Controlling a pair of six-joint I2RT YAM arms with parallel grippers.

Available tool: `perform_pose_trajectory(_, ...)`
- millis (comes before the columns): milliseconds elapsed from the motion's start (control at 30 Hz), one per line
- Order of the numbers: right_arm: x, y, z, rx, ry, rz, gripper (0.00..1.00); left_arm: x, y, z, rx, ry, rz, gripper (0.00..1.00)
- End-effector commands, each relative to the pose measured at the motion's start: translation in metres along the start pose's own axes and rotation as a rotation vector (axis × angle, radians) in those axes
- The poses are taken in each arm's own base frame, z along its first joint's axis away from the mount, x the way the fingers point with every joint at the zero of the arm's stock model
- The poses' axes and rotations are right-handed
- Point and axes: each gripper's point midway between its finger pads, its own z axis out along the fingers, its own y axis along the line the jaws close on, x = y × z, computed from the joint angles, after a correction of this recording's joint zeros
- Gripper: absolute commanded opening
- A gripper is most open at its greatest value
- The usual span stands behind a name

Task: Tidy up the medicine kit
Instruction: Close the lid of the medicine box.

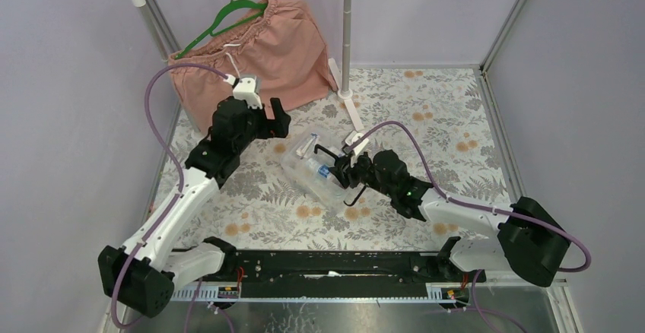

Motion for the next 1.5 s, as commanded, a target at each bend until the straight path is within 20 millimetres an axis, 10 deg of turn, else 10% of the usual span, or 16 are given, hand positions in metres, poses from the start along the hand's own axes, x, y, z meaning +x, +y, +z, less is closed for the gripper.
perform_pose_trajectory(0, -0.019, -0.002, -0.004, 0.014, -0.035, 0.007, 0.49, 0.001, -0.018, 0.01, 0.113, 0.007, -0.063, 0.99)
perform_pose_trajectory(233, -0.037, 0.004, -0.008, -0.01, -0.057, 0.033, 0.47, 0.027, -0.015, 0.029, 0.136, 0.091, -0.098, 0.99)
perform_pose_trajectory(700, 0.023, 0.009, -0.001, -0.046, 0.124, 0.011, 0.43, 0.106, 0.002, 0.041, 0.099, 0.308, -0.086, 0.98)
perform_pose_trajectory(1100, 0.087, 0.01, -0.016, -0.068, 0.319, -0.074, 0.42, 0.122, -0.003, 0.038, 0.131, 0.378, -0.094, 0.94)
perform_pose_trajectory(1467, 0.082, 0.009, -0.015, -0.051, 0.319, -0.09, 0.46, 0.158, 0.021, 0.021, 0.008, 0.478, -0.1, 0.8)
